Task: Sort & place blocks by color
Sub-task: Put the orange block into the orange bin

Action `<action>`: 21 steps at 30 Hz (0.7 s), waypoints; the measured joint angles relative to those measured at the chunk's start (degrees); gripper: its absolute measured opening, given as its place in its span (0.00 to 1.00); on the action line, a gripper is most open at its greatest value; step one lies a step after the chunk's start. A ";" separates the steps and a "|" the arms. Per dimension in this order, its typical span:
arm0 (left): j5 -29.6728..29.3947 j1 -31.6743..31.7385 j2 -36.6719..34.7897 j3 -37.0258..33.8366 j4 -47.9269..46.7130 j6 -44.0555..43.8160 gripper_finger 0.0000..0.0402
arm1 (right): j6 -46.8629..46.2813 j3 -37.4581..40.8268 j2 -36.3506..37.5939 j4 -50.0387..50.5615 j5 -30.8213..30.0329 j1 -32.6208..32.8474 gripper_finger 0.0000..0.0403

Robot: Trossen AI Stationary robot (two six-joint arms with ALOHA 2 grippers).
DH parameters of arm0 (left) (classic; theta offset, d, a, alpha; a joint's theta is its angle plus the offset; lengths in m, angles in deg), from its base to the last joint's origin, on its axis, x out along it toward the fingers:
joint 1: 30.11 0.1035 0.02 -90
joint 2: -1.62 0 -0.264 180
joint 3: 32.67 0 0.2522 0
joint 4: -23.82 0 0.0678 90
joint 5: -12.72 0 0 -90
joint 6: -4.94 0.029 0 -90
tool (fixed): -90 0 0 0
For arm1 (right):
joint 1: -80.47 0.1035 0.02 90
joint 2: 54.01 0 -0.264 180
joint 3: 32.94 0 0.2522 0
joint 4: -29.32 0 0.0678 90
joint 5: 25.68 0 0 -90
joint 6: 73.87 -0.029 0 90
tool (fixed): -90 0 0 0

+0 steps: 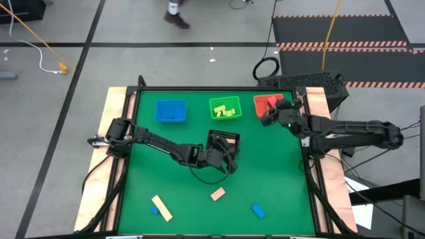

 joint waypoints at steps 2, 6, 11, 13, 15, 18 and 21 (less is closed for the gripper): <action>0.00 0.31 0.00 0.00 0.00 -0.05 0.42 | 0.01 0.00 -0.86 -0.27 0.05 -2.95 0.32; 0.00 0.55 0.00 0.00 -0.01 -0.07 0.42 | 0.00 0.00 -3.10 -0.30 0.08 -7.93 0.32; 0.00 0.72 -0.01 0.00 0.00 -0.01 0.42 | 0.02 0.00 -6.51 -0.27 1.70 -11.65 0.32; 0.00 0.75 -0.01 0.00 0.00 -0.03 0.42 | 0.03 0.00 -7.93 -0.42 4.08 -12.83 0.32; 0.00 0.96 -0.02 0.00 0.00 -0.12 0.42 | 0.07 0.00 -9.34 -1.19 5.36 -13.85 0.32; 0.00 1.09 -0.02 0.00 -0.01 -0.14 0.42 | 1.55 0.00 -11.34 -2.74 6.24 -15.20 0.33; 0.00 1.09 -0.02 0.00 0.00 -0.16 0.42 | 1.97 0.00 -12.90 -3.08 6.24 -15.98 0.36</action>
